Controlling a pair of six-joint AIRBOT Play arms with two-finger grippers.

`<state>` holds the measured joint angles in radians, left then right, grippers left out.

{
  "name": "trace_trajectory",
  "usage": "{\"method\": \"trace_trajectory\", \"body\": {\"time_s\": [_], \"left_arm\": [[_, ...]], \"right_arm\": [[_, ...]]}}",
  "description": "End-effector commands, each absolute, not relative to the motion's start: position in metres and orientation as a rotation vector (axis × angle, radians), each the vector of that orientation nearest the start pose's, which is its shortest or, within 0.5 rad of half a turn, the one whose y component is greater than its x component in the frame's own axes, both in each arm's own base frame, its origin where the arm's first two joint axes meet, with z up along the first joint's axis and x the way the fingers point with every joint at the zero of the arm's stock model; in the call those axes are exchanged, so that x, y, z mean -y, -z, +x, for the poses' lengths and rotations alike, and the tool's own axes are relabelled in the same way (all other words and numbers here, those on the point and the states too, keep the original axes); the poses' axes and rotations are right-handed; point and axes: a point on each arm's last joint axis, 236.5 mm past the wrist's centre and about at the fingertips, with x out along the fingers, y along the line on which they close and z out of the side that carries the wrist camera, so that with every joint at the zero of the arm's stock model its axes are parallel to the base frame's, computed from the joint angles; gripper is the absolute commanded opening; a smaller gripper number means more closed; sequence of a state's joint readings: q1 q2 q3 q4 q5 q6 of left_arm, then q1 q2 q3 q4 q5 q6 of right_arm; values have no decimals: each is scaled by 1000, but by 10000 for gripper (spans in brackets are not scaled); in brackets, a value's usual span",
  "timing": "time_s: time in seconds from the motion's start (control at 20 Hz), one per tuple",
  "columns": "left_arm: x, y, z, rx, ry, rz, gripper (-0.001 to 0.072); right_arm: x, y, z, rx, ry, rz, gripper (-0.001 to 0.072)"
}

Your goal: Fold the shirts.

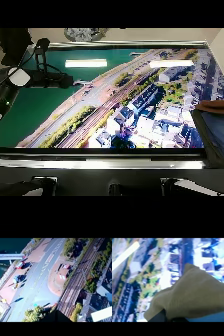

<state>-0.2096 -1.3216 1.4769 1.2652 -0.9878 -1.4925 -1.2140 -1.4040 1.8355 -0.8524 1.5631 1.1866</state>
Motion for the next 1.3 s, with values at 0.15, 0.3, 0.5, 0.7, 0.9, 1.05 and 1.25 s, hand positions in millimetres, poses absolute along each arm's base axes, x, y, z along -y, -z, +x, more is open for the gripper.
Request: {"method": "trace_trajectory", "body": {"time_s": [0.15, 0.3, 0.5, 0.7, 0.9, 1.05, 1.25], "left_arm": [[158, -146, 459, -838, 399, -105, 30], [158, -146, 458, -842, 399, -104, 30], [158, -142, 453, -868, 404, -101, 31], [159, -154, 453, -845, 409, -98, 31], [141, -244, 472, -639, 367, -52, 28], [65, -290, 487, -544, 36, 92, 27], [16, -190, 442, -991, -158, 138, 225]], "right_arm": [[316, -124, 177, -1201, 439, 650, 44], [301, -74, 153, -1336, 438, 728, 43], [291, -25, 121, -1480, 480, 759, 44], [320, -40, 133, -1397, 502, 623, 665], [387, -203, 253, -797, 509, 188, 669], [322, -331, 359, -479, 365, -139, 665], [115, -262, 436, -730, -153, -208, 653]]}}
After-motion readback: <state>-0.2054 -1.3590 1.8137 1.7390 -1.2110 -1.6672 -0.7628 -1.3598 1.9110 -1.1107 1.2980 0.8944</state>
